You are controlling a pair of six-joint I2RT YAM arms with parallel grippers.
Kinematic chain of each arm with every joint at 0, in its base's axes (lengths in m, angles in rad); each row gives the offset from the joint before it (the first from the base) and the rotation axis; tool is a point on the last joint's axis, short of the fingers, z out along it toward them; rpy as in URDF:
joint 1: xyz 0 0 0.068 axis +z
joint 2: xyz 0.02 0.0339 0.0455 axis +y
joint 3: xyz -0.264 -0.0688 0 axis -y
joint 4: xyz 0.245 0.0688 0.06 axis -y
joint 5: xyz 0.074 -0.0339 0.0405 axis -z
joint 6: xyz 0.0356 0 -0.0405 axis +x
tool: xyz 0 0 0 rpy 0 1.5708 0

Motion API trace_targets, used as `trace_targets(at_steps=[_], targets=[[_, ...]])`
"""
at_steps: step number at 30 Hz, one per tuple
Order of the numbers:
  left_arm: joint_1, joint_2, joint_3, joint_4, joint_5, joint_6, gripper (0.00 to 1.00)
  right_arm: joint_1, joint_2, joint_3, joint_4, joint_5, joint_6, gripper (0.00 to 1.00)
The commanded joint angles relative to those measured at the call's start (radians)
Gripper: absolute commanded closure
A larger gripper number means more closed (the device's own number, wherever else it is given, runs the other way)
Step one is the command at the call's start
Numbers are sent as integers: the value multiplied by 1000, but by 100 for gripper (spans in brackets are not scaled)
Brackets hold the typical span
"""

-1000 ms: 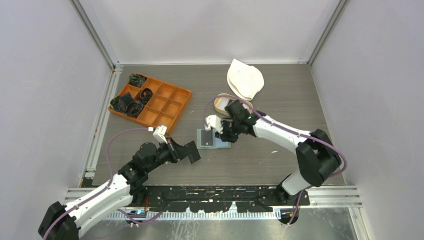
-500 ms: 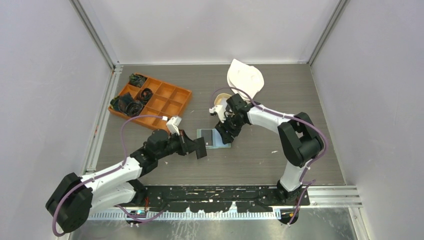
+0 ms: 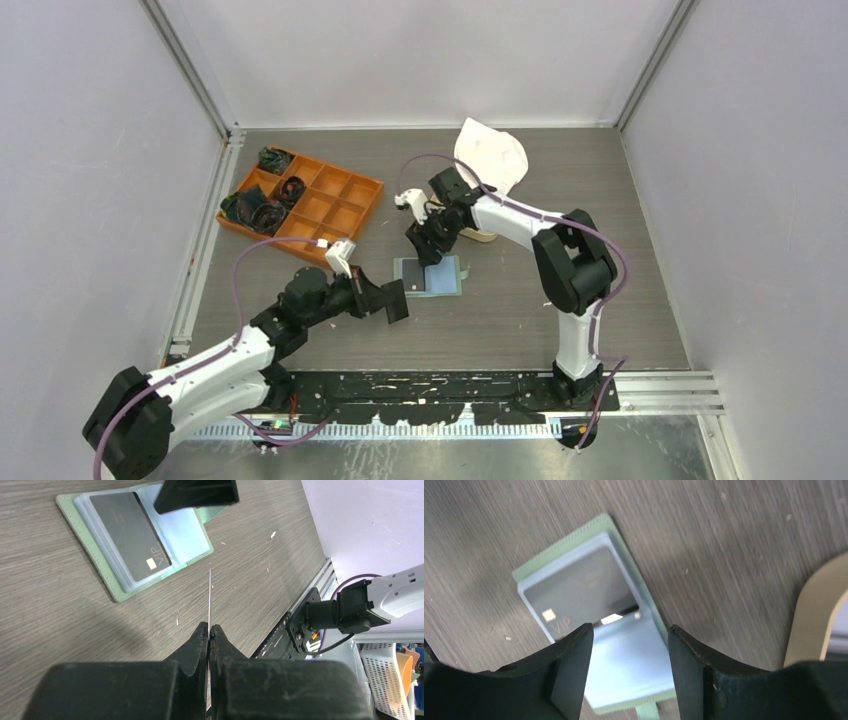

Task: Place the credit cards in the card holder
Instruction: Move the card holder to the center of the board, then insert the credit card into the card holder.

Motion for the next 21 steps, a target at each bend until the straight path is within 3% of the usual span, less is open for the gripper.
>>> trace_targets(at_steps=[1,13,21], targets=[[4,-72,-35,-11,-10,-2,100,9,99,141,-56,-37,18,38],[5,-162,-74,-13,10,-52,100,35,195,220,-212,-157,-1,43],[4,-71,-104,195,79,-165,100,70,124,177,-183,-175,101,44]])
